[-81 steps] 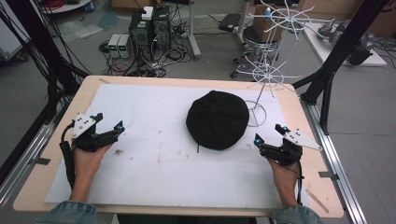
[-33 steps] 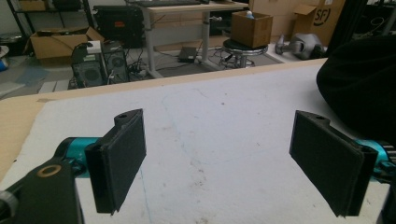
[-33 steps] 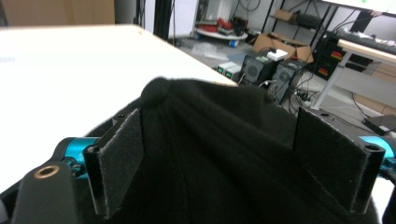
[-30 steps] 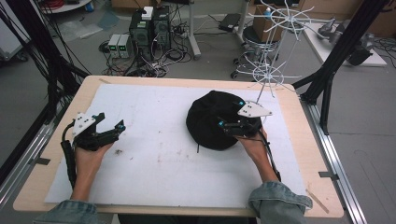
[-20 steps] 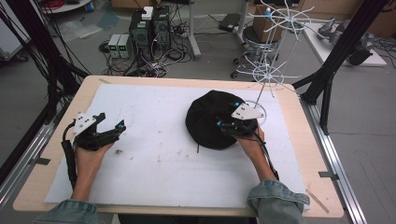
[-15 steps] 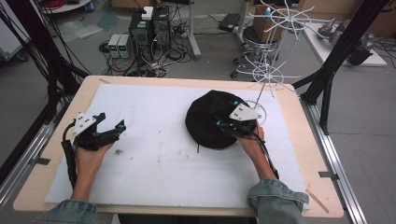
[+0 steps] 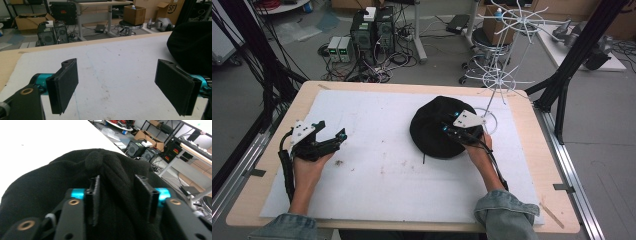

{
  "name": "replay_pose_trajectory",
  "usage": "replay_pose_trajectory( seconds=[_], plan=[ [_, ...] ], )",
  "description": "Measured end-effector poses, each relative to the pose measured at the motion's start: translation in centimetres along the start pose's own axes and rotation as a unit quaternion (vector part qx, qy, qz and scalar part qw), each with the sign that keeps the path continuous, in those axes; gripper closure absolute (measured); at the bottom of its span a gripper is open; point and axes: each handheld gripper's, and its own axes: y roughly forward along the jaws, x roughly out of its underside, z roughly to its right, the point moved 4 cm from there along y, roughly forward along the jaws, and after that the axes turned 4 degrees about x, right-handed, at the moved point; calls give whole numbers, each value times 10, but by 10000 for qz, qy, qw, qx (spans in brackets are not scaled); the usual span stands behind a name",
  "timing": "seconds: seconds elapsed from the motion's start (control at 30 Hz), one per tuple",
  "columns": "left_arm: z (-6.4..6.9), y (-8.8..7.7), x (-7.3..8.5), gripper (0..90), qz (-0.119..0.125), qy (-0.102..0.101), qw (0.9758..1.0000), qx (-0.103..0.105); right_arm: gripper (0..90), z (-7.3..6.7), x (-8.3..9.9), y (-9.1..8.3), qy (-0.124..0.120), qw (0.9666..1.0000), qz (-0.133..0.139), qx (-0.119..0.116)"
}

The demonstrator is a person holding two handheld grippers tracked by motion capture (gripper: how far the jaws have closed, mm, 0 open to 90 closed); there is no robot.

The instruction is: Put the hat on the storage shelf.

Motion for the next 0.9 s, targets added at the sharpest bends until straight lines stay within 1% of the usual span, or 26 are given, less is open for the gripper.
replay_pose_trajectory(
  seconds=[0.03, 0.07, 0.1, 0.13, 0.17, 0.2, 0.23, 0.27, 0.3, 0.33, 0.37, 0.47, 0.5, 0.57, 0.6, 0.63, 0.67, 0.7, 0.77, 0.8, 0.83, 0.87, 0.9],
  plan=[
    [0, 0, 0, 191, 9, 5, 10000, -12, 617, 0, -1, 1, -10, 10000, -24, 15],
    [0, -1, 0, 191, 5, 10, 10000, -15, 617, 0, -1, 1, -10, 10000, -24, 15],
    [-1, -1, 0, 191, 5, 13, 10000, -21, 647, 0, -2, 1, 40, 10000, -73, 33],
    [-1, -1, 0, 191, 11, -1, 10000, -32, 688, 0, -3, 1, 56, 9999, -91, 1],
    [-1, -1, 0, 191, 11, 1, 10000, -38, 756, -4, -4, 0, 112, 9997, -211, -7],
    [-1, -1, 0, 191, 20, -3, 10000, -38, 756, -4, -4, 0, 112, 9997, -211, -7],
    [-2, -1, 0, 191, 15, 4, 10000, -39, 798, -2, -5, 0, -31, 9998, -184, 44],
    [-2, -2, 0, 191, 9, 9, 10000, -50, 806, -4, -5, 0, 10, 9997, -228, 33],
    [-2, -2, 0, 191, 11, 5, 10000, -57, 809, -3, -6, 0, -17, 9998, -212, 36],
    [-2, -2, 0, 191, 11, 5, 10000, -57, 811, -4, -7, -2, 21, 9997, -220, 50],
    [-2, -2, 0, 191, 14, -5, 10000, -50, 812, -3, -9, -3, -24, 9998, -144, 113],
    [-2, -2, 0, 191, 9, 3, 10000, -54, 814, -3, -15, -9, 20, 9998, -20, 205],
    [-3, -2, 0, 191, 4, -2, 10000, -49, 814, -3, -15, -9, 20, 9998, -20, 205],
    [-3, -2, 0, 191, 12, 1, 10000, -49, 817, -2, -20, -15, 125, 9996, 82, 238],
    [-3, -2, 0, 191, 12, 1, 10000, -49, 817, -2, -20, -15, 125, 9996, 82, 238],
    [-3, -2, 0, 191, 16, 2, 10000, -47, 817, -2, -24, -21, 153, 9995, 140, 225],
    [-3, -2, 0, 191, 11, 5, 10000, -51, 817, -2, -24, -21, 153, 9995, 140, 225],
    [-3, -2, 0, 192, 10, -6, 10000, -57, 818, -2, -29, -26, 196, 9994, 213, 199],
    [-3, -2, 0, 192, 13, -4, 10000, -60, 819, -3, -30, -29, 214, 9994, 232, 170],
    [-3, -2, 0, 192, 25, -12, 10000, -65, 819, -4, -33, -33, 303, 9991, 255, 148],
    [-4, -3, 0, 192, 22, -7, 10000, -65, 820, -4, -37, -38, 301, 9987, 367, 196],
    [-4, -3, 0, 192, 25, -15, 10000, -60, 820, -4, -37, -38, 301, 9987, 367, 196],
    [-4, -3, -1, 192, 28, -19, 10000, -65, 820, -4, -41, -44, 390, 9980, 463, 192]
  ],
)
